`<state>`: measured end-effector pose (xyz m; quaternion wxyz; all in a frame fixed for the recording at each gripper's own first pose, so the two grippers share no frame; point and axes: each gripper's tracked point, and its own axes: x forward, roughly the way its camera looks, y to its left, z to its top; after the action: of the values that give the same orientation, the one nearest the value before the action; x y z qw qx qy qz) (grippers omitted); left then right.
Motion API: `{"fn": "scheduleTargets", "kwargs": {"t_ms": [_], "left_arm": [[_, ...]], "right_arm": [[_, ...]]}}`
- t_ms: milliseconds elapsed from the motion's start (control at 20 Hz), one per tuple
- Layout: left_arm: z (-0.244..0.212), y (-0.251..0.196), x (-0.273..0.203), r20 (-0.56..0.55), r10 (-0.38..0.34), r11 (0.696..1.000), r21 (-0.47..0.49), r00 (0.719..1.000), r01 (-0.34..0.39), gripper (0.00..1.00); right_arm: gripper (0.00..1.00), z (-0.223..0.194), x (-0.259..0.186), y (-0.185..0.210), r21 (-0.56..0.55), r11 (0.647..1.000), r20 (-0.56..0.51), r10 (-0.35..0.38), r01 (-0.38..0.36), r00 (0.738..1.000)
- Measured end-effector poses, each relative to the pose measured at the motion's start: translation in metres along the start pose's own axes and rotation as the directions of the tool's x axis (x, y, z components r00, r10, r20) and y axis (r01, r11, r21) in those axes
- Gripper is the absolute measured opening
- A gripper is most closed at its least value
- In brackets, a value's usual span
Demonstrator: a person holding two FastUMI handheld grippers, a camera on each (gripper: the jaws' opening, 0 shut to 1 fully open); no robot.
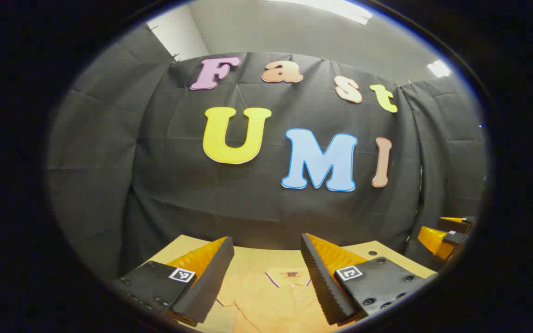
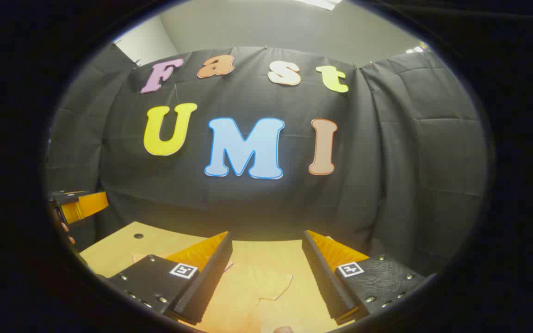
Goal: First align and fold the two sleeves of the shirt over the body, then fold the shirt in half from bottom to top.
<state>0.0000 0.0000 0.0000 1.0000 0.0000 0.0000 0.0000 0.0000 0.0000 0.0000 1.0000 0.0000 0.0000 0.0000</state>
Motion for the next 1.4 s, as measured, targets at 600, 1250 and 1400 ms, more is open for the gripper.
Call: {"fn": "scheduleTargets", "kwargs": {"t_ms": [600,1250,1400], "left_arm": [[-0.001,-0.013,0.005,0.004,0.026,0.999,-0.036,1.000,-0.025,0.94],[0.001,-0.017,0.002,0.020,0.074,0.997,-0.036,0.997,-0.073,0.94],[-0.007,-0.014,0.001,0.012,0.084,0.996,-0.026,0.996,-0.084,0.95]], "right_arm": [[0.94,0.003,0.009,-0.003,-0.027,0.998,-0.004,0.053,-0.053,0.999],[0.94,-0.019,0.037,-0.007,-0.008,0.996,-0.033,0.089,-0.089,0.996],[0.94,-0.032,0.054,-0.015,-0.005,0.997,-0.068,0.076,-0.077,0.995]]}}
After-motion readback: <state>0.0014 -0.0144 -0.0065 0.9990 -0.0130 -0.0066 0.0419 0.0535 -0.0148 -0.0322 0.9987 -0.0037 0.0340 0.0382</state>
